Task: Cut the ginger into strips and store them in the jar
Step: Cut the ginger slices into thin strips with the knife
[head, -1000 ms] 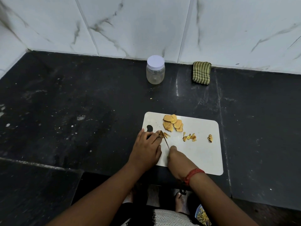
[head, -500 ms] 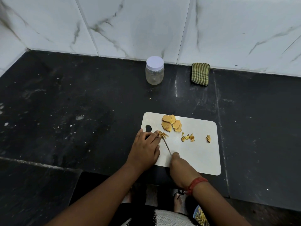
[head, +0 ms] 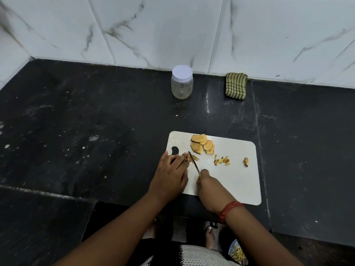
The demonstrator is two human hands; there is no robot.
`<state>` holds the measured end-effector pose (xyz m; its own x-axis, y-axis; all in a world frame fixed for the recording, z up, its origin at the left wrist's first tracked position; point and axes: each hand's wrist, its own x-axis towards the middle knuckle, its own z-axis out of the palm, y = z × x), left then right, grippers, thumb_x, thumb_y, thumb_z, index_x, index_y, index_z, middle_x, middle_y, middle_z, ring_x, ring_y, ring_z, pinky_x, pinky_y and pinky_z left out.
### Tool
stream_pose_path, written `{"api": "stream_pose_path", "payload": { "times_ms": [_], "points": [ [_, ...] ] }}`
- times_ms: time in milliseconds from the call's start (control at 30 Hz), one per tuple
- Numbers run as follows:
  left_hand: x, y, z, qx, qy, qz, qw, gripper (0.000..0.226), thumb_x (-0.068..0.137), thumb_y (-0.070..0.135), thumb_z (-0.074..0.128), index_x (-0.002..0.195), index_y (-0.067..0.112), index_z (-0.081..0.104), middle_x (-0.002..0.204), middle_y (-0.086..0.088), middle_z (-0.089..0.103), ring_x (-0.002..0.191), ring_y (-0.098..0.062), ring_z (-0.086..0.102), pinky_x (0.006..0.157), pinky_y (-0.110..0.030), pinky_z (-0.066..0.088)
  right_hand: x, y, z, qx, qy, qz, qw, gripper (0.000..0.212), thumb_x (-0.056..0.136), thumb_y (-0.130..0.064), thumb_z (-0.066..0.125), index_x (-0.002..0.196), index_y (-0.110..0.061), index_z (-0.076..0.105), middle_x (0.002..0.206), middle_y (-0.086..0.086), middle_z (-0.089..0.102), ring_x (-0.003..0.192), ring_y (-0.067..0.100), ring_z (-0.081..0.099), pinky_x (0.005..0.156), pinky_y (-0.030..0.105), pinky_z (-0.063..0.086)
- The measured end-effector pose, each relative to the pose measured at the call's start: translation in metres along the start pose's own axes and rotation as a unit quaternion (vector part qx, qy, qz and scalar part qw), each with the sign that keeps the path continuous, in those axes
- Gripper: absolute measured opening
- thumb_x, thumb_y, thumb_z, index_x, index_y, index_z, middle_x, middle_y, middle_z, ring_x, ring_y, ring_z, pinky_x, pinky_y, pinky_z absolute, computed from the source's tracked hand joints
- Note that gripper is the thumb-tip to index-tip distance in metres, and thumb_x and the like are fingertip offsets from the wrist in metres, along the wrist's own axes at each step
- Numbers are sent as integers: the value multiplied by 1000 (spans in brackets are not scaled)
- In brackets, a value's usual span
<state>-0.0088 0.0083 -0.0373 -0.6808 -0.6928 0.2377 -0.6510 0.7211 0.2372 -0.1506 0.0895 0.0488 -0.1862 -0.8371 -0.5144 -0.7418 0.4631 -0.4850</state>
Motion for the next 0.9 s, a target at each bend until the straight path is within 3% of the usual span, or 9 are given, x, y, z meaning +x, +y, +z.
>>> {"api": "stream_pose_path", "payload": {
  "times_ms": [233,367,467,600,800,900],
  "points": [
    [-1,-1,0,7,2,3,1000,39,98,29,51,132,16,64,142,0,54,120,-20,50,120,-54,27,10,-1,4,-12,-18,18,1000,15,96,-6,36,111,-4,40,72,1,48,58,11,45,46,20,29],
    [-1,-2,2,4,0,3,1000,38,98,29,52,131,16,65,140,0,56,120,-20,51,120,-53,27,11,-5,3,-31,-30,24,999,24,94,-2,36,118,0,38,90,12,60,58,10,43,48,21,30],
    [0,-3,2,3,-4,1,1000,39,97,30,50,130,15,65,142,-1,55,121,-20,51,121,-52,27,14,-7,1,-34,-32,31,998,34,94,-1,37,127,2,34,104,17,62,70,18,48,61,24,36],
    [0,-1,0,0,-12,-9,1000,42,98,32,46,132,15,63,143,-1,55,123,-21,51,120,-53,28,16,-3,2,-29,-30,33,999,34,93,-1,37,127,5,35,99,16,62,62,14,45,50,22,30],
    [1,-1,-1,-3,-20,-19,1000,50,99,35,45,145,15,53,146,0,52,127,-19,50,121,-53,26,17,-3,1,-52,-38,32,997,37,92,1,38,128,4,33,104,19,62,73,21,48,63,28,36],
    [0,-1,0,8,-19,-15,1000,50,98,34,46,143,14,55,145,0,53,126,-20,50,121,-54,27,19,-1,-2,-46,-54,31,997,34,93,0,38,127,5,33,99,17,62,69,20,49,52,23,32]
  ]
}}
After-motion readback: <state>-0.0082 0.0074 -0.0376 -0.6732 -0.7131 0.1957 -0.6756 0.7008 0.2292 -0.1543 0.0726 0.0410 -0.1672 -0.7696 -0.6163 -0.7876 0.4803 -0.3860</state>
